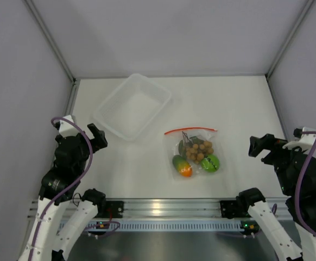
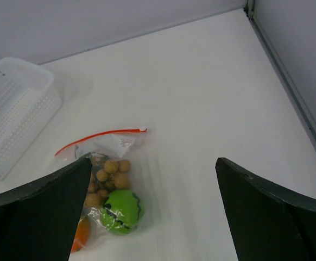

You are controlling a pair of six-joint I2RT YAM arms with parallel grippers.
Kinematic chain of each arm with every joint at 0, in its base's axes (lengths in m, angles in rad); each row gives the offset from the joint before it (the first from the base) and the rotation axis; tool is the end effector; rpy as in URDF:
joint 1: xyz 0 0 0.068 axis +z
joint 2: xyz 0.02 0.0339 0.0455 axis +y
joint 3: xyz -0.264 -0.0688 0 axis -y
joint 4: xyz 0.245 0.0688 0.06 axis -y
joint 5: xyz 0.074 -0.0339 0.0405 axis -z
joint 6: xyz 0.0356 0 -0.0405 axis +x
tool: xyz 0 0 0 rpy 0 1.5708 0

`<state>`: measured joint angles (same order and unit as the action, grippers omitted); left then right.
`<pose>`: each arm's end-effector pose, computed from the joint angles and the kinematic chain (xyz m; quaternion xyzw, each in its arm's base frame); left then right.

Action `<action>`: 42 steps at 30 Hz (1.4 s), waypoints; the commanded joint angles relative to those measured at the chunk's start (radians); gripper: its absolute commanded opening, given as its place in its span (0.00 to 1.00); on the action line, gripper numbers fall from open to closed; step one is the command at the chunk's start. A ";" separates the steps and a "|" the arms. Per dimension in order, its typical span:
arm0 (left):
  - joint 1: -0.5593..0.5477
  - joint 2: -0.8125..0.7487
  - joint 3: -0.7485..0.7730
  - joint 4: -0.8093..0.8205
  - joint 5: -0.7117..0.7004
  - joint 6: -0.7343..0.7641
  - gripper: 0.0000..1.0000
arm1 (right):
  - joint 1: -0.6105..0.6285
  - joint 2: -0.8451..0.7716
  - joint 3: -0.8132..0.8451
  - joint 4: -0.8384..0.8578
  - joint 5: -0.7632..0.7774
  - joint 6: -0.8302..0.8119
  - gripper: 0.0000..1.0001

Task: Open the zip-top bag and remove the fake food

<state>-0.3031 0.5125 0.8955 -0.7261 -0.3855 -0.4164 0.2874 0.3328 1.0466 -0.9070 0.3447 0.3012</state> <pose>0.0951 -0.0157 0.3542 -0.1556 0.7948 -0.0525 0.5843 0.0244 -0.0053 0.3849 0.1143 0.7598 0.0549 0.6377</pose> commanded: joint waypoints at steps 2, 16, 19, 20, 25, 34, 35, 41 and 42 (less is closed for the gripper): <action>-0.002 0.001 -0.003 0.044 -0.009 -0.002 0.99 | -0.010 -0.005 0.009 0.003 0.034 0.015 0.99; -0.002 0.063 0.023 0.042 0.095 -0.025 0.99 | -0.010 0.006 -0.037 0.033 -0.078 0.023 0.99; -0.002 0.121 0.030 0.089 0.247 -0.088 0.99 | -0.011 0.006 -0.057 0.048 -0.130 0.018 0.99; -0.002 0.135 0.014 0.115 0.284 -0.100 0.99 | -0.010 0.003 -0.060 0.048 -0.141 0.018 0.99; -0.002 0.285 -0.021 0.226 0.558 -0.162 0.99 | -0.010 0.005 -0.068 0.049 -0.156 0.018 0.99; -0.211 0.495 -0.038 0.394 0.536 -0.260 0.99 | -0.010 -0.003 -0.100 0.049 -0.191 0.022 1.00; -0.234 0.518 -0.044 0.413 0.516 -0.286 0.99 | -0.010 -0.003 -0.100 0.051 -0.193 0.022 0.99; -0.335 0.676 -0.095 0.612 0.504 -0.387 0.99 | -0.010 -0.015 -0.106 0.063 -0.216 0.030 1.00; -0.355 0.708 -0.102 0.640 0.494 -0.397 0.99 | -0.011 -0.020 -0.106 0.063 -0.214 0.035 0.99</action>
<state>-0.6312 1.1805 0.8230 -0.2588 0.1253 -0.7422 0.2874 0.3313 0.9405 -0.8978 0.1505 0.3191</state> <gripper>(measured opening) 0.987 0.994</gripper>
